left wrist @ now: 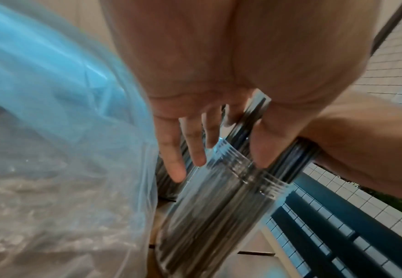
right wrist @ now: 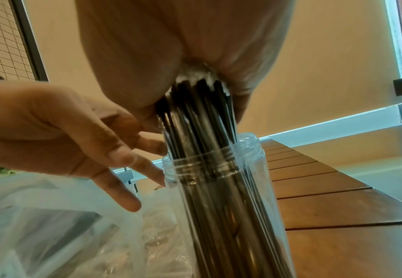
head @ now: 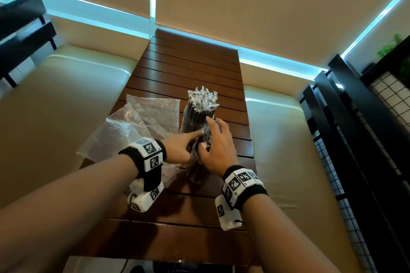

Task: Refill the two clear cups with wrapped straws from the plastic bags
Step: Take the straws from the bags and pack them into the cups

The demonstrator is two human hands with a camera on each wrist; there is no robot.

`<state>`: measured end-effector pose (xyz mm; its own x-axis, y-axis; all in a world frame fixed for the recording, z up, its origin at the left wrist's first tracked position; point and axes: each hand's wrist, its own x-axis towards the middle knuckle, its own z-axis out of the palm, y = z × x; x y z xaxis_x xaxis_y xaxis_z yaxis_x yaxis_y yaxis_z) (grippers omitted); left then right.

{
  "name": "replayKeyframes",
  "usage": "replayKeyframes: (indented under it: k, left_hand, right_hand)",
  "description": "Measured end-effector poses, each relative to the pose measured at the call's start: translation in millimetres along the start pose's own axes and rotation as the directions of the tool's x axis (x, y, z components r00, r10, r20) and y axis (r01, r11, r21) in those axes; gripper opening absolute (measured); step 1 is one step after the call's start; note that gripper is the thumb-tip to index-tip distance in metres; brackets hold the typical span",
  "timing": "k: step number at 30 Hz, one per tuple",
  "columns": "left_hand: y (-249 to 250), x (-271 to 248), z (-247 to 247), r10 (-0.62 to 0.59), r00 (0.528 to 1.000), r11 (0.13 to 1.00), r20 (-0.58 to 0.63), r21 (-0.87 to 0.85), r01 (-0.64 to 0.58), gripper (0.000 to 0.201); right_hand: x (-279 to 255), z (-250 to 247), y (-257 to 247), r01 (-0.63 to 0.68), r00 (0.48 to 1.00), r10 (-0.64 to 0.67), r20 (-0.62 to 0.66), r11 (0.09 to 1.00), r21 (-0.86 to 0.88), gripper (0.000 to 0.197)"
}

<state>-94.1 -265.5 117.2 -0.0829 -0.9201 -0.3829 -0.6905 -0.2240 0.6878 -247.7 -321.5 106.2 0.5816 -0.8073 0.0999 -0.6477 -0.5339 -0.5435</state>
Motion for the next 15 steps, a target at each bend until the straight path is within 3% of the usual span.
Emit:
replayKeyframes:
  k: [3, 6, 9, 12, 15]
  left_hand:
    - [-3, 8, 2, 0.082, 0.989, 0.985, -0.125, -0.140, -0.099, 0.083]
    - [8, 10, -14, 0.110, 0.970, 0.981, -0.215, -0.135, -0.142, 0.100]
    - [20, 13, -24, 0.222, 0.963, 0.975, -0.154, 0.023, -0.221, 0.100]
    - [23, 15, -19, 0.274, 0.954, 0.950, -0.123, 0.185, -0.250, 0.080]
    - [18, 17, -14, 0.262, 0.953, 0.946, -0.150, 0.235, -0.223, 0.077]
  right_hand:
    - [1, -2, 7, -0.002, 1.000, 0.001, 0.011, 0.992, 0.127, 0.101]
    - [-3, -7, 13, -0.081, 0.990, 0.094, -0.109, 0.990, 0.112, 0.122]
    - [-12, -2, 11, -0.151, 0.980, 0.179, -0.090, 0.955, 0.257, 0.115]
    - [-14, 2, 14, -0.139, 0.986, 0.159, -0.049, 0.949, 0.284, 0.106]
    - [-12, -2, 17, -0.107, 0.994, 0.108, 0.011, 0.959, 0.264, 0.098]
